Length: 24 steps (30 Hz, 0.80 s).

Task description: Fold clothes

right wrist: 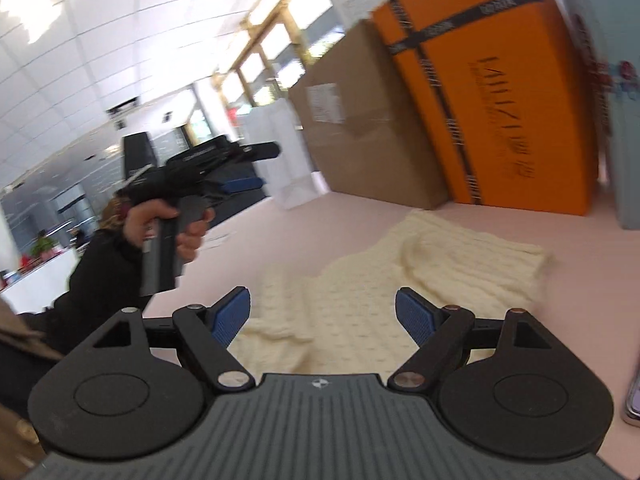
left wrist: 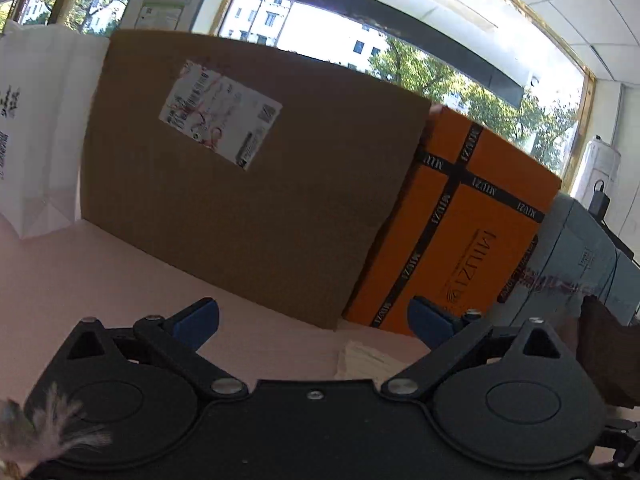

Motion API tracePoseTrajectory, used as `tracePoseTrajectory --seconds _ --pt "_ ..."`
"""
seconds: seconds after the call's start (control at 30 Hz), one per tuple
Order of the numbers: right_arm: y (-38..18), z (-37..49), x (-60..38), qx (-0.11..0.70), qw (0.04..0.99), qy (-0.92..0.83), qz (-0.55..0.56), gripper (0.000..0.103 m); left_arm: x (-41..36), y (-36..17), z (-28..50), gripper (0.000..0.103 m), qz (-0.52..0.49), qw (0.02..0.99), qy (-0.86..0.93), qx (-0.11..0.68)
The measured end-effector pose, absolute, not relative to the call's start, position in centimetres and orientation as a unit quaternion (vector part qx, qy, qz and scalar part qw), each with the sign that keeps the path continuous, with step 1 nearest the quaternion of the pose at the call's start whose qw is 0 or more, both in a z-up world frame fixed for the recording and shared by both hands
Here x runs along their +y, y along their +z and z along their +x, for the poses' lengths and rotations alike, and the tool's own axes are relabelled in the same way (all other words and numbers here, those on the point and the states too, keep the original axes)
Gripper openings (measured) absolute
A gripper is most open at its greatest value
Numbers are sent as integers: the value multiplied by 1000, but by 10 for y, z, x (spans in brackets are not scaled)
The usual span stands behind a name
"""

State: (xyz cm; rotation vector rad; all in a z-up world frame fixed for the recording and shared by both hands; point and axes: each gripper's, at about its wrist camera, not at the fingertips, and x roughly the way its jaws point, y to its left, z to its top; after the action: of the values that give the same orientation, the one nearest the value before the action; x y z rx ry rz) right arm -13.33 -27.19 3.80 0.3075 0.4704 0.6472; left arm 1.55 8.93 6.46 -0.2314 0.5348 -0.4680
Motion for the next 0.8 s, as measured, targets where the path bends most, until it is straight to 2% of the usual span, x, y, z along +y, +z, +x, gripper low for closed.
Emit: tracePoseTrajectory --seconds 0.07,0.1,0.13,0.17,0.2,0.23,0.27,0.3,0.33,0.37,0.47,0.5,0.57,0.6,0.63,0.7,0.77,0.8 --pt "30 -125 -280 245 925 231 176 79 58 43 34 98 -77 907 -248 331" --pt "24 -120 -284 258 927 196 190 79 42 31 40 87 -53 897 -251 360" --pt "19 -115 -287 271 927 163 202 79 31 20 44 72 -31 887 -254 383" --pt "13 -110 -288 287 926 141 201 77 23 12 46 63 -14 883 -256 394" --pt "7 -105 -289 301 925 120 198 69 18 8 43 56 4 886 -262 383" --pt "4 -105 -289 299 928 111 194 64 14 8 39 34 19 887 -276 369" --pt "2 -103 -288 298 930 104 190 51 12 8 37 27 23 886 -287 364" --pt "1 -101 -286 299 930 110 187 33 9 8 34 18 30 889 -288 355" --pt "1 -98 -283 299 929 116 183 26 6 8 32 16 36 892 -288 347" --pt "1 -95 -280 299 930 120 178 17 3 8 29 15 43 895 -289 338" --pt "4 -82 -273 282 942 106 150 14 2 11 33 17 54 909 -261 319" --pt "6 -80 -273 274 947 96 138 14 2 13 36 22 57 914 -250 313" --pt "9 -75 -269 274 950 81 123 14 11 17 32 25 51 923 -230 305" --pt "8 -73 -270 278 949 78 123 14 17 20 29 37 46 926 -221 302" --pt "7 -72 -271 281 949 77 124 14 26 23 24 58 35 929 -214 299" --pt "7 -71 -272 280 948 83 129 18 51 27 9 81 -8 933 -206 295" --pt "9 -73 -277 281 946 83 141 24 75 27 -10 82 -47 932 -198 300" --pt "10 -74 -279 282 945 81 144 32 85 25 -22 82 -64 930 -197 302"
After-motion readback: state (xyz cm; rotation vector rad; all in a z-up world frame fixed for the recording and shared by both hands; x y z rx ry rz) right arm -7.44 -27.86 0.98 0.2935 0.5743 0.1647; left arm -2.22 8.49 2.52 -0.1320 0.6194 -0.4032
